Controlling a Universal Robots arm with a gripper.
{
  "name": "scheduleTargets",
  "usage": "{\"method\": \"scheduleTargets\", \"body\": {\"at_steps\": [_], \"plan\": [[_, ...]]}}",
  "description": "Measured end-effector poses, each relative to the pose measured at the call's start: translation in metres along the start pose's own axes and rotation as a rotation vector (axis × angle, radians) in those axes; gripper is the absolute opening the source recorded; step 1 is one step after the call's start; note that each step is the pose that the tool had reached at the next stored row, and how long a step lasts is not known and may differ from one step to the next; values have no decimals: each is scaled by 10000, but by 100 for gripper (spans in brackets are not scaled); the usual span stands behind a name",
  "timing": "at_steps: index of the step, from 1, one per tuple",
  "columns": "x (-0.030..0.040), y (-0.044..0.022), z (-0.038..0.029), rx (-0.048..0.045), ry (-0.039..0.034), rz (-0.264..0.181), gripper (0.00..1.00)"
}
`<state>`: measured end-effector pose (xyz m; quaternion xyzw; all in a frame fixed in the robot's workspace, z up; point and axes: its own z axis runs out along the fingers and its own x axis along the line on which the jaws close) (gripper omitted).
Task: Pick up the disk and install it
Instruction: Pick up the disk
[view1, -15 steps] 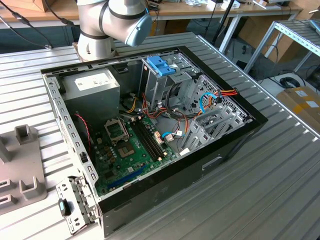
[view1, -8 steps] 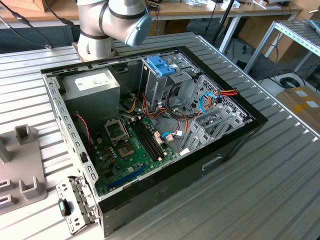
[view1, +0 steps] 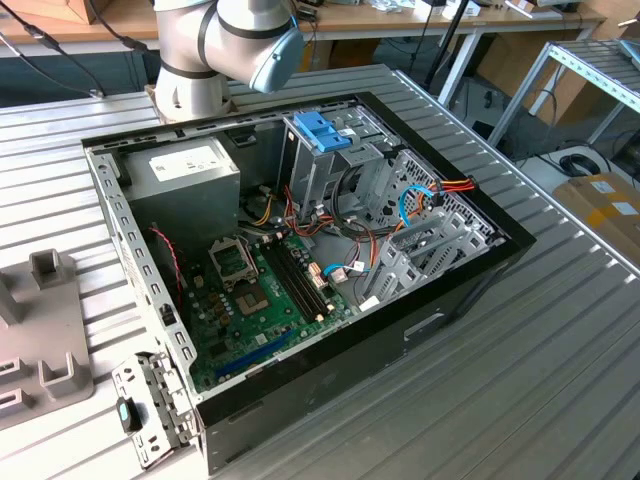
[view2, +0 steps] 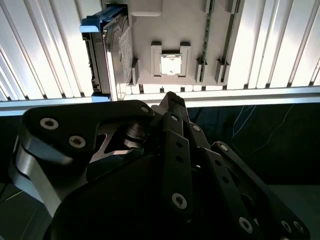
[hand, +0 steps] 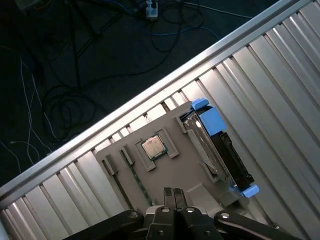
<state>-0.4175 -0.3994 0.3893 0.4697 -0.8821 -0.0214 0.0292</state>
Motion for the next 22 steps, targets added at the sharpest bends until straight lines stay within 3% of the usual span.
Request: {"method": "scheduleTargets", "body": {"at_steps": [22], "plan": [[0,0,1,23,47,-726,11]]}}
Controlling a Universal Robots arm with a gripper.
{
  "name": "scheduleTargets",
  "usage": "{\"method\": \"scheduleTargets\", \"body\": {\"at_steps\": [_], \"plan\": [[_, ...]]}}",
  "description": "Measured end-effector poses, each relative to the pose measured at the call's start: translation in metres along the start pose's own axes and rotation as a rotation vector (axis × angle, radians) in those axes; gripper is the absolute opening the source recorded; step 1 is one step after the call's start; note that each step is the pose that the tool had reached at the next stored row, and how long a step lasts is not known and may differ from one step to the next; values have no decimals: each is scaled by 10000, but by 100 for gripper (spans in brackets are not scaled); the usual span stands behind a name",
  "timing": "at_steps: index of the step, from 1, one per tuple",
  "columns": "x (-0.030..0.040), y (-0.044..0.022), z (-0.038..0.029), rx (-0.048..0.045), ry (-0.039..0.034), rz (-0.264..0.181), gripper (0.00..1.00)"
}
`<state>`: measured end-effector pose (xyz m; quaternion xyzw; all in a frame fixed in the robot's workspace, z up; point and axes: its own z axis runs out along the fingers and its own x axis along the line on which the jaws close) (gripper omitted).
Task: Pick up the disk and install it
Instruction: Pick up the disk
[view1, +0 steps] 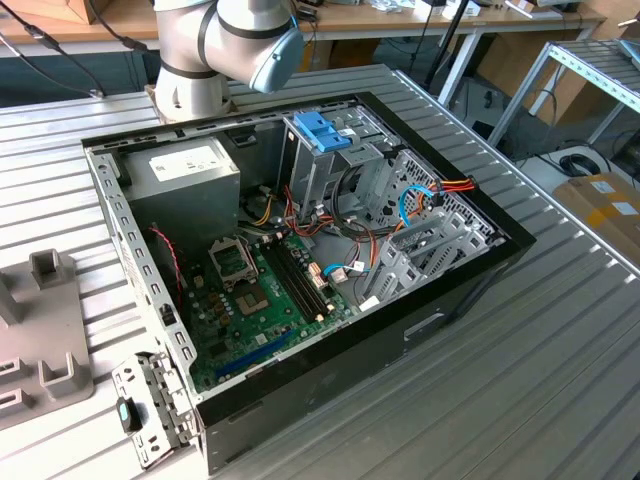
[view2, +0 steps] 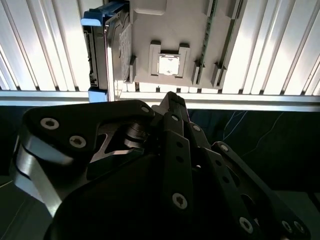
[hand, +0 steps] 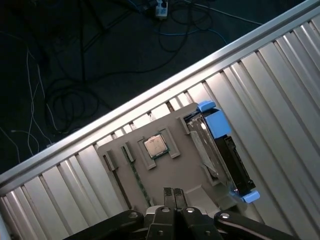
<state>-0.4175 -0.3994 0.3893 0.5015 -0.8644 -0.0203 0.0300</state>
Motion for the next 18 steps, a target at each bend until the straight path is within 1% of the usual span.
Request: {"method": "scheduleTargets", "body": {"at_steps": [10,18], "plan": [[0,0,0,9,18,-268,11],[0,0,0,21,43,-656,11]]}}
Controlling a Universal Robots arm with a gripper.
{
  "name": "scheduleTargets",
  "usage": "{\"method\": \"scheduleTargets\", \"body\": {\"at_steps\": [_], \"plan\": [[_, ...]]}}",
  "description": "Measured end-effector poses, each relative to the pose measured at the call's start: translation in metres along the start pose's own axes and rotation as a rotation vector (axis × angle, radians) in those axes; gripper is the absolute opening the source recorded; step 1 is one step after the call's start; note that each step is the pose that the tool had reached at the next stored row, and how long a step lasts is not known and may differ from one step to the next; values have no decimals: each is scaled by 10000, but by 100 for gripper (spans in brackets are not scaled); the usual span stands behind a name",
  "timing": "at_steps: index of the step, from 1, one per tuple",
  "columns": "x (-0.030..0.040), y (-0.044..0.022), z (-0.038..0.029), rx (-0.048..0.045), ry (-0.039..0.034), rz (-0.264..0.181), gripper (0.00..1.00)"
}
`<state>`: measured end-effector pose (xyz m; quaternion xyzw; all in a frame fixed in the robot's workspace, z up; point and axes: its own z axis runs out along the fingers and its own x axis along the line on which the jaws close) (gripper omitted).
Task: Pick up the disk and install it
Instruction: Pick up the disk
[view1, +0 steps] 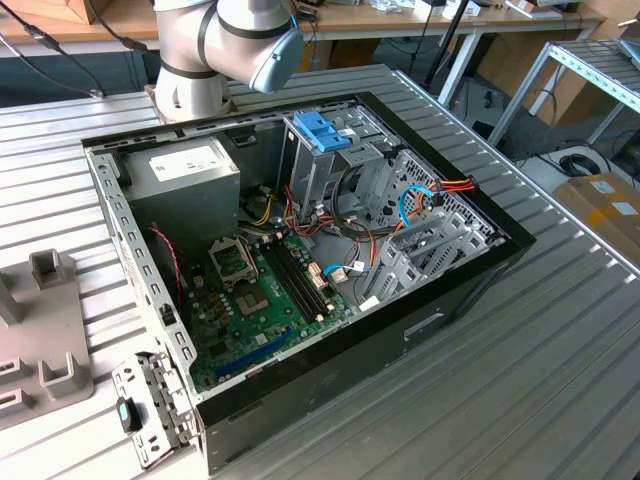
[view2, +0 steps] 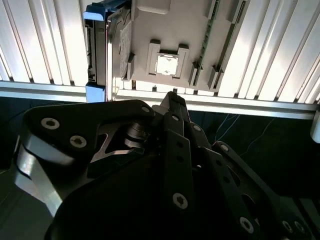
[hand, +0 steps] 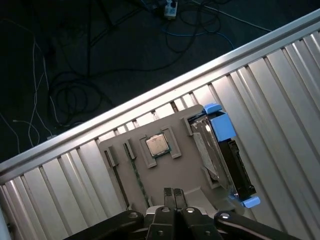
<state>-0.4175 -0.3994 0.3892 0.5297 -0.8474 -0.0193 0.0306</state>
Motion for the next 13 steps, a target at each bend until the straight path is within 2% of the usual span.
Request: {"method": "scheduleTargets", "body": {"at_steps": [13], "plan": [[0,0,0,11,25,-361,11]]}}
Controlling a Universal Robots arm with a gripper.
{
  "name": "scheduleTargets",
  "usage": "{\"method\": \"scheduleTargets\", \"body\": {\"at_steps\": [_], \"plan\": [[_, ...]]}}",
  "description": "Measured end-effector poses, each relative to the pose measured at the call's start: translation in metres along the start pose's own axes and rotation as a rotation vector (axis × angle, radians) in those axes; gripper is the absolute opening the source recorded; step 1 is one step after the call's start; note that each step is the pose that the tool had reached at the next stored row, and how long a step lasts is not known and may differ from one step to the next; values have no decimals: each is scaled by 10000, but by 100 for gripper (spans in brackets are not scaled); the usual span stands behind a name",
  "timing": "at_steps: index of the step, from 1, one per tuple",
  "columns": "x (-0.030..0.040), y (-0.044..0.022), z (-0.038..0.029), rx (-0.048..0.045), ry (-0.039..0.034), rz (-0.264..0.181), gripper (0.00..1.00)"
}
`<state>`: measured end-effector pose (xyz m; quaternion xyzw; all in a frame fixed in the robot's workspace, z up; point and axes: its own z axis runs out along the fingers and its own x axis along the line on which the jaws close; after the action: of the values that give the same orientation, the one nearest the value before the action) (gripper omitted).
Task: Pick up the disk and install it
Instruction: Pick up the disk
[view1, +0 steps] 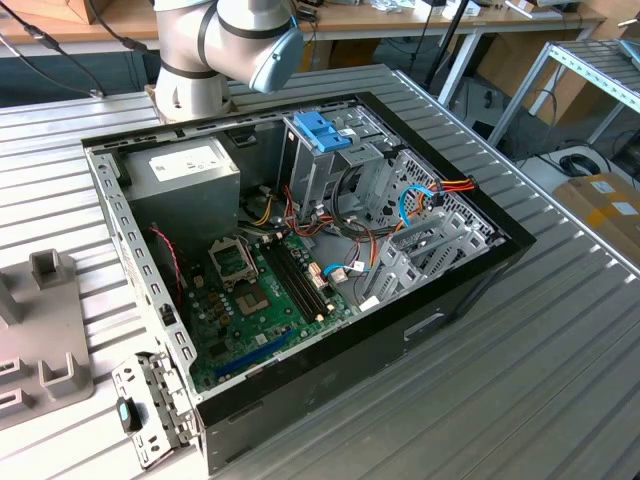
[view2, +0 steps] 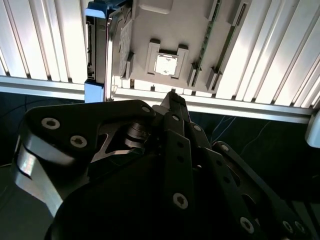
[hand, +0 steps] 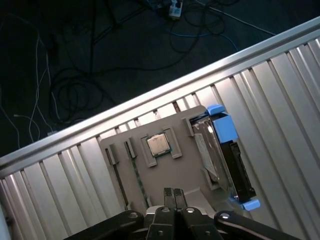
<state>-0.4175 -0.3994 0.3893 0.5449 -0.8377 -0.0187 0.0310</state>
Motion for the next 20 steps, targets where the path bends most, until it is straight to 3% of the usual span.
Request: {"method": "scheduleTargets", "body": {"at_steps": [11,20], "plan": [[-9,3,0,15,31,-466,11],[-57,10,-1,36,74,-1128,11]]}}
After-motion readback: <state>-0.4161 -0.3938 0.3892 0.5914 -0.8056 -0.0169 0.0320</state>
